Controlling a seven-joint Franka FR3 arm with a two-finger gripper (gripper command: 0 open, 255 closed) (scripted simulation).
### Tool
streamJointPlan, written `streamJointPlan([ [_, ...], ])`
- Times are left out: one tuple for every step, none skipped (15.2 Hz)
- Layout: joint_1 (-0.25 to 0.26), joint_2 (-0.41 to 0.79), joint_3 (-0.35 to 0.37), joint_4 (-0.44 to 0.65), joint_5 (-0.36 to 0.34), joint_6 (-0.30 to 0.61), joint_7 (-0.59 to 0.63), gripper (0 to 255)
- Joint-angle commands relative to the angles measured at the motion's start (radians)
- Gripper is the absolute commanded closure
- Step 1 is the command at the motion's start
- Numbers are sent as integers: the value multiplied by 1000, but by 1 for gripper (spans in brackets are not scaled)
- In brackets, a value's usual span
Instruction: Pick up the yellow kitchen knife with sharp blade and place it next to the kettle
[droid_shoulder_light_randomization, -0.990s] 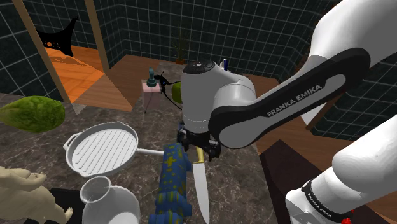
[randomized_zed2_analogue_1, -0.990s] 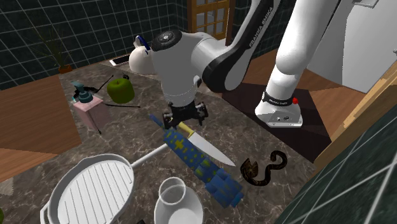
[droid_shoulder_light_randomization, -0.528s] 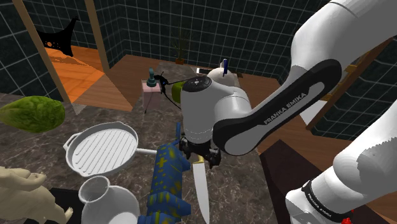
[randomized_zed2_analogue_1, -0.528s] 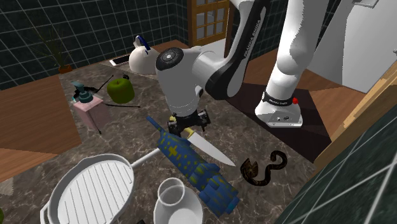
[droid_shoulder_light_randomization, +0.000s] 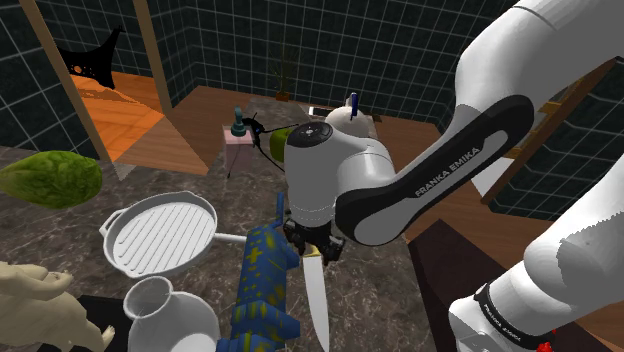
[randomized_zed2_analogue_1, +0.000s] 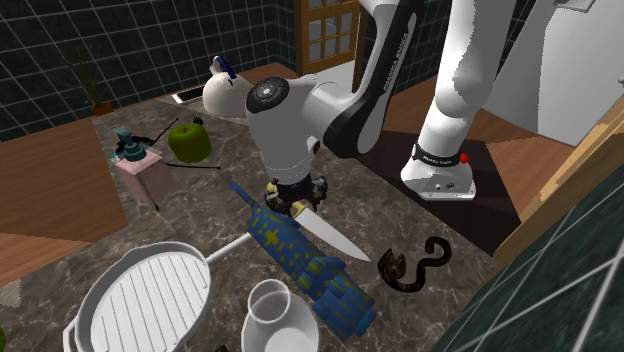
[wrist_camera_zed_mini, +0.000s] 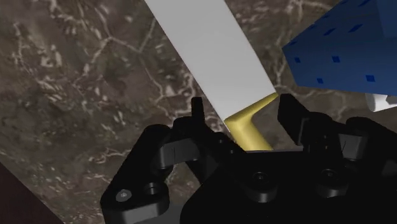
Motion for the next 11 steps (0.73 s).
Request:
streamJointPlan([
  [0, 0, 0, 0, 0, 0, 0, 255],
  [0, 0, 0, 0, 0, 0, 0, 255],
  [0, -1, 1, 0, 2, -1, 0, 255],
  [0, -1, 2, 1, 2, -2, -1, 255],
  [0, -1, 1, 1, 1, -1, 0, 255],
  [-1, -1, 0, 0, 1, 0, -2, 255],
  [1, 3, -2, 3, -3, -1, 2, 255],
  [0, 1, -1, 3, -1, -2, -1, 255],
  [0, 0, 0, 0, 0, 0, 0, 255],
  [-11, -20, 14, 0, 26, -9, -19, 255],
  [-21, -41, 27, 0, 54, -19, -39, 255],
])
